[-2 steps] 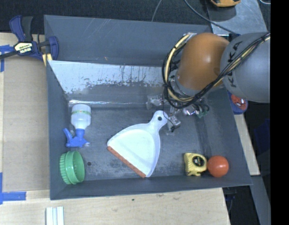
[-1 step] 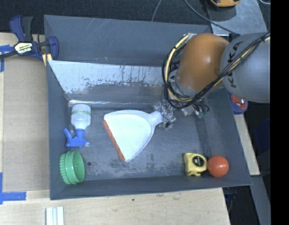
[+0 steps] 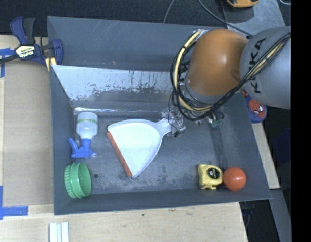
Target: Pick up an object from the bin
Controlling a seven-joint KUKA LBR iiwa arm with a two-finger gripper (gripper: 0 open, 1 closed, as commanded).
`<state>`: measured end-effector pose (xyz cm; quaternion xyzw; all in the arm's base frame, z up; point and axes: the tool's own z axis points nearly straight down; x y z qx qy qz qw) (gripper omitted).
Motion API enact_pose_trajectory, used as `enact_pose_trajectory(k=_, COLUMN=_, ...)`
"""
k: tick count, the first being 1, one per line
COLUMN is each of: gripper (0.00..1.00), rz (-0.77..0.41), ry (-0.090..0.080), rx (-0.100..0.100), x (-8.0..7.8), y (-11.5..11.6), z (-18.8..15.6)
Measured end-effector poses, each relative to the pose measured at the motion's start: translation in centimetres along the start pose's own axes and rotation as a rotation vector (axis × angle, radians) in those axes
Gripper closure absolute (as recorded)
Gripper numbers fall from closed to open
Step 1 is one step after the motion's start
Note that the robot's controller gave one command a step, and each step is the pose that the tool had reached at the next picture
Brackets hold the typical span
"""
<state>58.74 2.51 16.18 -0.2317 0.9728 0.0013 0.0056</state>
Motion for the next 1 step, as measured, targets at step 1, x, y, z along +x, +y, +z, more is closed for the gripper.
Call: enact_pose_trajectory(k=1, gripper=1.0, rz=-0.018, ry=-0.012, rx=0.004, x=-2.11, y=1.27, z=-7.15)
